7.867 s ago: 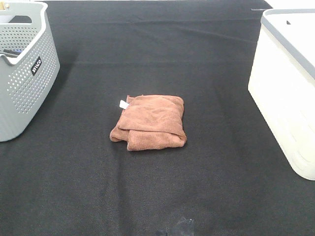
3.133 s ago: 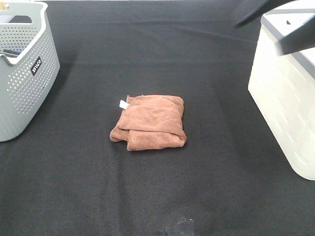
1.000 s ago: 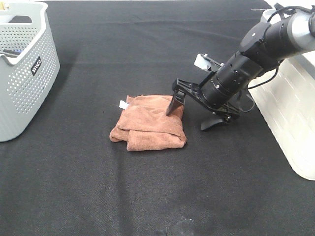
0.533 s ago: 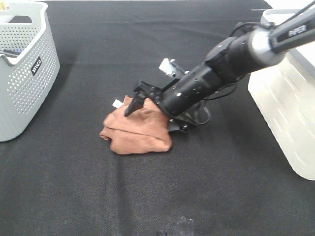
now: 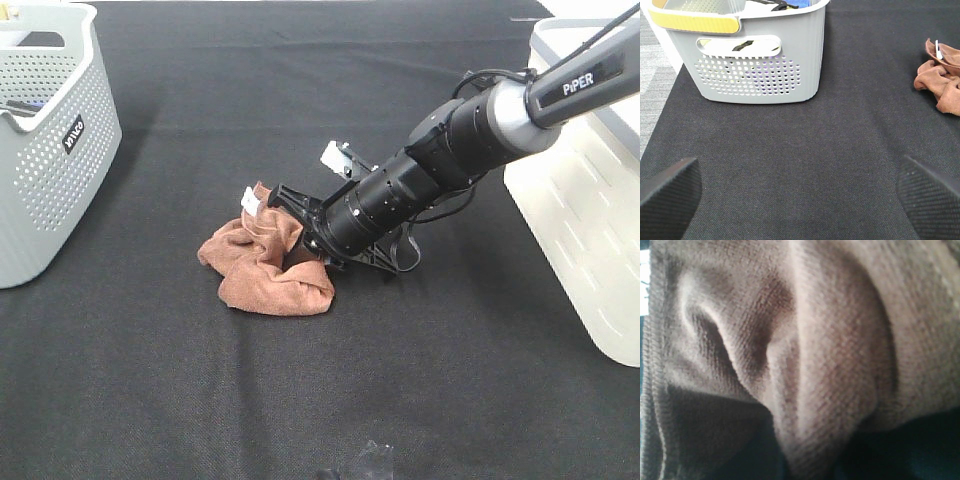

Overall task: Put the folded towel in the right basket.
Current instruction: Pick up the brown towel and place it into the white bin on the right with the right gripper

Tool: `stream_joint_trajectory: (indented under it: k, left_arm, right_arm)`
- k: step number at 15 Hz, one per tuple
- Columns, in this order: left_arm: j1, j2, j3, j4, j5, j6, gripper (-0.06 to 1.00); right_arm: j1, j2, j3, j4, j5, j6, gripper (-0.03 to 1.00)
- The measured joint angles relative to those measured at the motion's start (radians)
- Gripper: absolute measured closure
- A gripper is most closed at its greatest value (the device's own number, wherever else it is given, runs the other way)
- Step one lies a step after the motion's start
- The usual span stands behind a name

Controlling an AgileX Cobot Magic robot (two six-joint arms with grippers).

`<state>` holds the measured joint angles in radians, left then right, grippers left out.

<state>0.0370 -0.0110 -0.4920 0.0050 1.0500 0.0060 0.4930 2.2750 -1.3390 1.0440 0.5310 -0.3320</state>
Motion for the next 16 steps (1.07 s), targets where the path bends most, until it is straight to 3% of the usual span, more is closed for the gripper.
stream_joint_trajectory:
  k: [4, 8, 12, 15, 16]
  left_arm:
    - [0.000, 0.000, 0.000, 0.000, 0.000, 0.000, -0.04]
    - [0.000, 0.000, 0.000, 0.000, 0.000, 0.000, -0.04]
    - [0.000, 0.000, 0.000, 0.000, 0.000, 0.000, -0.04]
    - [0.000, 0.000, 0.000, 0.000, 0.000, 0.000, -0.04]
    - [0.000, 0.000, 0.000, 0.000, 0.000, 0.000, -0.04]
  right_arm:
    - [-0.017, -0.060, 0.015, -0.038, 0.099, -0.047, 0.83]
    - [-0.110, -0.383, 0.018, -0.156, 0.248, -0.019, 0.83]
    - [-0.335, -0.765, -0.004, -0.223, 0.374, -0.015, 0.83]
    - [-0.538, -0.896, -0.071, -0.413, 0.453, 0.020, 0.83]
    - [-0.538, -0.896, -0.071, -0.413, 0.453, 0.020, 0.83]
